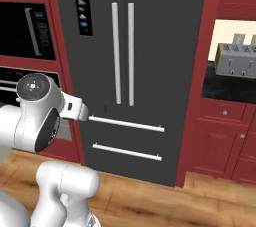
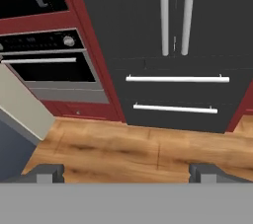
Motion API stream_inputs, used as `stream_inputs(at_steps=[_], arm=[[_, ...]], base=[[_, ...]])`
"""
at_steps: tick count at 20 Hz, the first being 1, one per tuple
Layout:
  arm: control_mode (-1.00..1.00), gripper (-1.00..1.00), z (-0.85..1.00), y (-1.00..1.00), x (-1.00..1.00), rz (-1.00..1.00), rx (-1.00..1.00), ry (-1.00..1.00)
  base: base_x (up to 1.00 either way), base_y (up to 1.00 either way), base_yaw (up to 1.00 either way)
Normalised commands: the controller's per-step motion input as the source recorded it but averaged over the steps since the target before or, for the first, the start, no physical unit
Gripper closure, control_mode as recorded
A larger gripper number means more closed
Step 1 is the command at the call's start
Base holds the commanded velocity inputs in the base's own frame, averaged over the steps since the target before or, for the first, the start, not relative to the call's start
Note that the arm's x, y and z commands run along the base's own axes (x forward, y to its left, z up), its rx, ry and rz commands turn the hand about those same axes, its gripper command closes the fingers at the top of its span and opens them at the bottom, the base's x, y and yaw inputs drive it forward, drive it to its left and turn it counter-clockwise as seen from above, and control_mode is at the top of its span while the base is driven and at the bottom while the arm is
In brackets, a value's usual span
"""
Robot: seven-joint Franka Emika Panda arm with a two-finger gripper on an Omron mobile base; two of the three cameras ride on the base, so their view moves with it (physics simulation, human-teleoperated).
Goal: Place one of the steaks on the plate and the other in the bowl. Then place the bowl in the fridge.
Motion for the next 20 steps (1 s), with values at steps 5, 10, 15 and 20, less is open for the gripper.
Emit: stream_inputs(at_steps=[5, 10, 15, 20], arm=[[1.0, -1.0, 0.0, 0.0, 0.0, 0.0, 0.0, 0.0], [1.0, -1.0, 0.0, 0.0, 0.0, 0.0, 0.0, 0.0], [1.0, -1.0, 0.0, 0.0, 0.0, 0.0, 0.0, 0.0], [1.0, -1.0, 0.0, 0.0, 0.0, 0.0, 0.0, 0.0]], base=[[0.0, 0.0, -0.01], [0.0, 0.03, -0.04], [0.0, 0.21, -0.07], [0.08, 0.56, -0.02]])
